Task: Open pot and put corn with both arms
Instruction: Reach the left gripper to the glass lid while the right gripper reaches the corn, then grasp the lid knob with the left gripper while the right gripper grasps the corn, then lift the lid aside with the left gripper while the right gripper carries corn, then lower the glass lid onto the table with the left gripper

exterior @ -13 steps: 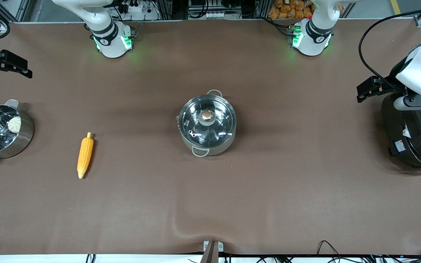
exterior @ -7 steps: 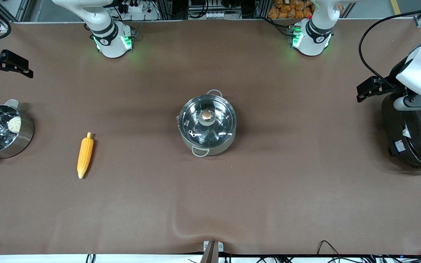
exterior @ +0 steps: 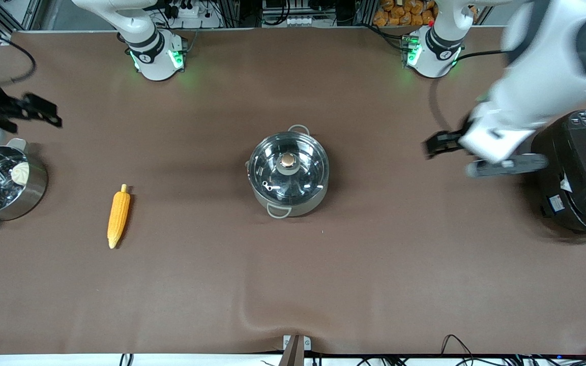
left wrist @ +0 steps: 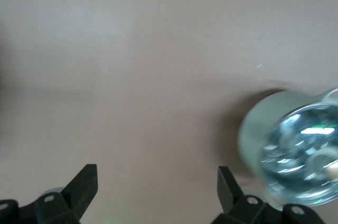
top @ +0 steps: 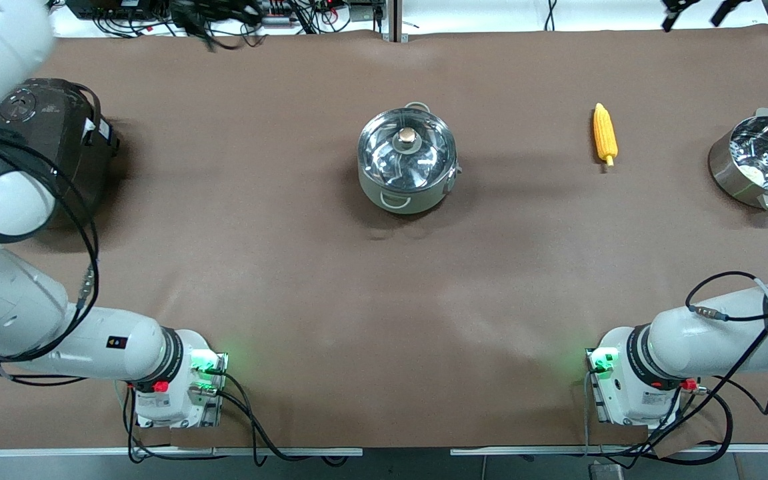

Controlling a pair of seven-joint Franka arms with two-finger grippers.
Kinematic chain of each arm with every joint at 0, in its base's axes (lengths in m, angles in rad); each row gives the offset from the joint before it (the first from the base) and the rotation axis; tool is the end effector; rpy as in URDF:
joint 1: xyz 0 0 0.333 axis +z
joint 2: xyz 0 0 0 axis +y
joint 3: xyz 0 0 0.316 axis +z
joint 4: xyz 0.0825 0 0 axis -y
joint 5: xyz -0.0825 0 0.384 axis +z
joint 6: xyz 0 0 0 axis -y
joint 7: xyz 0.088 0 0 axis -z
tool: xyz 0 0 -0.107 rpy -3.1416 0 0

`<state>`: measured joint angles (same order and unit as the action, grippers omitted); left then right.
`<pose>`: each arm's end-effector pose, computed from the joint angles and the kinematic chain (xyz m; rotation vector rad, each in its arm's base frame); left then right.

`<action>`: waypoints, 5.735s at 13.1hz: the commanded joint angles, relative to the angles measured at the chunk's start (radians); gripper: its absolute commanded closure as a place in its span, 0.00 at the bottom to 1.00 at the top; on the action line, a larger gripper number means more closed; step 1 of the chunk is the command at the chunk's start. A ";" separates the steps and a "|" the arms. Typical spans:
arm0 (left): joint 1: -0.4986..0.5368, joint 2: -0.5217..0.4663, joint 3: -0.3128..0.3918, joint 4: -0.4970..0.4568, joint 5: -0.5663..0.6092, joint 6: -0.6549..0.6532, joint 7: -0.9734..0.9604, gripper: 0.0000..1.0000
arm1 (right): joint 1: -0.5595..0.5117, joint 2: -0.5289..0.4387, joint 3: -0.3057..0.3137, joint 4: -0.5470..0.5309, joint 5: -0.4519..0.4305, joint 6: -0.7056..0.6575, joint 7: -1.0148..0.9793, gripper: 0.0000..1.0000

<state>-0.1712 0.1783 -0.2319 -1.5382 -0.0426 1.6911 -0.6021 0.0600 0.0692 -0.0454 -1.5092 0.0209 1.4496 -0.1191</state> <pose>0.5669 -0.2343 0.5490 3.0609 0.3190 -0.0895 0.5622 0.0116 0.6048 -3.1038 -0.2095 0.1988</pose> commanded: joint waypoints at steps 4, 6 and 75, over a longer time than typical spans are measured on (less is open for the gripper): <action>-0.282 0.208 0.012 0.127 0.024 0.148 -0.589 0.00 | 0.026 0.223 -0.004 0.015 0.028 0.210 -0.005 0.00; -0.342 0.263 0.016 0.129 0.040 0.224 -0.701 0.00 | 0.000 0.325 -0.002 0.014 0.031 0.288 -0.005 0.00; 0.102 0.125 0.083 -0.589 0.098 0.679 -0.054 1.00 | 0.460 0.543 0.171 0.176 0.020 0.393 -0.324 1.00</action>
<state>-0.0839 0.2793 -0.1354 -2.1292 0.0669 2.3304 -0.6705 0.5138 0.5838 0.1344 -1.3735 0.0542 1.8356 -0.4369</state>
